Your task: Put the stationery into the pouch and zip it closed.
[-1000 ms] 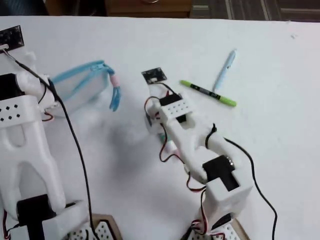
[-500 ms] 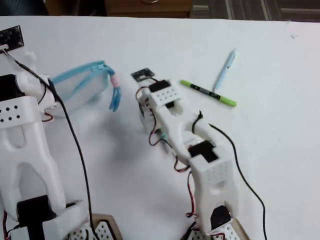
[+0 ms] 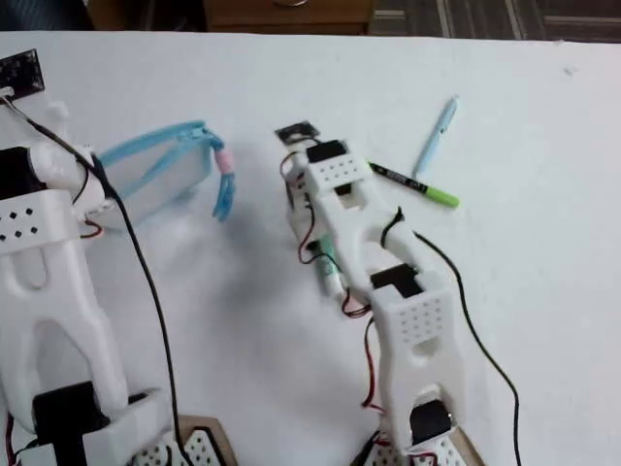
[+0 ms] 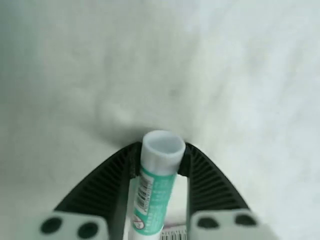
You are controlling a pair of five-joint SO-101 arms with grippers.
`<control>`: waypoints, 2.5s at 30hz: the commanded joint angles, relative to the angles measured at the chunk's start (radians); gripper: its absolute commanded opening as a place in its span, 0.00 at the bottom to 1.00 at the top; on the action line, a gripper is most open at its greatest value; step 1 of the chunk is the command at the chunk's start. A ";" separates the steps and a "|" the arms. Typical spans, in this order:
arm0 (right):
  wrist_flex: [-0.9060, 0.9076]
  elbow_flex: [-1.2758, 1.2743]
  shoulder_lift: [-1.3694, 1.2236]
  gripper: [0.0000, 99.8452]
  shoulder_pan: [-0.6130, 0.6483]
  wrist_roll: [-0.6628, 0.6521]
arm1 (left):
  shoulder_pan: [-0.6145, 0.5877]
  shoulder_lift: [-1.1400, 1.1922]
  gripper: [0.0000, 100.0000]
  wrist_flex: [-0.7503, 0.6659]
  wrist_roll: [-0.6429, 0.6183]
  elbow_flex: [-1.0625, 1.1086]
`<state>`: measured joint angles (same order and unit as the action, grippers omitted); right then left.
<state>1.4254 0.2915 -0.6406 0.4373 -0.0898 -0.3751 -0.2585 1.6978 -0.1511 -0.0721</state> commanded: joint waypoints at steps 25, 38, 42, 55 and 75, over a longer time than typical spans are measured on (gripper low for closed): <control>-0.704 -0.038 1.004 0.02 0.394 0.408 | -0.001 -0.041 0.02 -0.012 -0.003 -0.006; -1.150 -0.446 0.875 0.02 0.409 0.253 | -0.004 -0.041 0.02 -0.014 -0.003 -0.006; -1.326 -0.609 0.885 0.02 0.395 0.149 | -0.004 -0.041 0.02 -0.014 -0.003 -0.006; -0.829 -0.450 1.033 0.46 0.392 0.275 | -0.001 -0.041 0.02 -0.014 -0.003 -0.006; 0.102 -0.213 0.854 0.28 -0.151 0.466 | -0.004 -0.041 0.02 -0.012 -0.003 -0.006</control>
<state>1.3840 0.0798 0.2463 0.3606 0.2984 -0.3751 -0.2585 1.6947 -0.1511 -0.0706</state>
